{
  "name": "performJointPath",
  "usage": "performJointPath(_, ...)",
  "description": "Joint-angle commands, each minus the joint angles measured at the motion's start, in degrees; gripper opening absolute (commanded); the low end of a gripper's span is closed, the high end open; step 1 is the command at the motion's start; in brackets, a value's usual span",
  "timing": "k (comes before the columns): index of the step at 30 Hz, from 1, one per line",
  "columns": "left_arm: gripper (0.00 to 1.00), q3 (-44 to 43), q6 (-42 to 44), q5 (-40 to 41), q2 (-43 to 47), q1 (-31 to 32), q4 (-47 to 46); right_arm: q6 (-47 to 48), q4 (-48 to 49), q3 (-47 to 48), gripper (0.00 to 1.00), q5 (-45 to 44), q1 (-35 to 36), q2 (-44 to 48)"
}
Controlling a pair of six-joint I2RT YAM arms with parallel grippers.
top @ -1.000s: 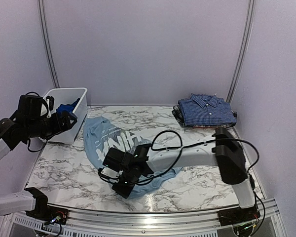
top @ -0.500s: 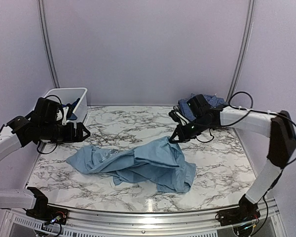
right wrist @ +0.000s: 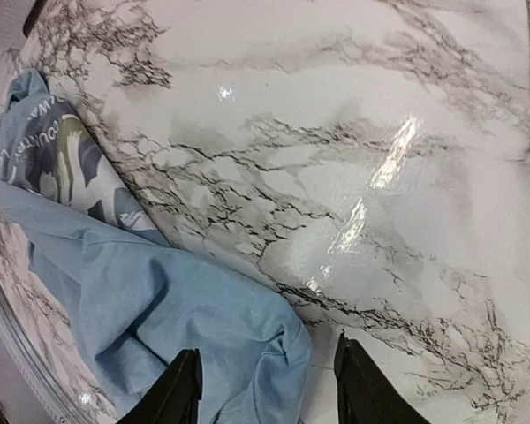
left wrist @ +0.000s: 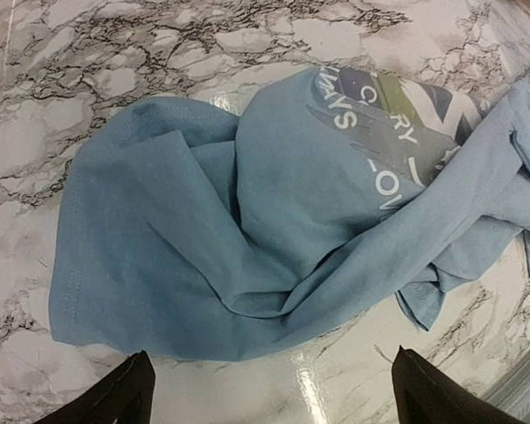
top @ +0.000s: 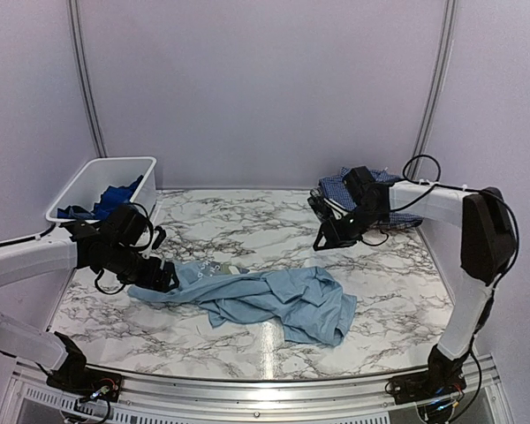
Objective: Fold and stack the mixed laundry pile
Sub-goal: Flatten out the crumpled T-shirt at the center of the board.
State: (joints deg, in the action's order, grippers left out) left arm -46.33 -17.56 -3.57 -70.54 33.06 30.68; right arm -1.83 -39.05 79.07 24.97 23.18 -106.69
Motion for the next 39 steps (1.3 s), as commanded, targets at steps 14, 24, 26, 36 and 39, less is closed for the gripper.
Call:
performJointPath(14,0.97,-6.18,-4.42,-0.89,-7.40,-2.13,-0.83,-15.77,3.00,-14.18,0.44,6.65,8.97,10.23)
performJointPath(24,0.97,-3.38,-2.51,-4.86,-5.73,-5.55,-1.34,-17.02,4.14,-17.72,0.46,2.80,11.39,9.68)
performJointPath(26,0.98,-3.04,-2.69,-4.00,-4.99,-5.80,-1.55,-16.18,3.59,-18.12,0.49,1.86,12.05,8.52)
performJointPath(36,0.97,2.00,-8.31,-3.66,0.50,-5.94,-1.36,-13.29,-0.52,-17.52,0.09,-1.98,13.06,13.96)
performJointPath(39,0.95,5.05,-9.41,-3.43,3.98,-6.20,-1.15,-12.76,-2.62,-14.89,0.00,-4.42,12.93,16.30)
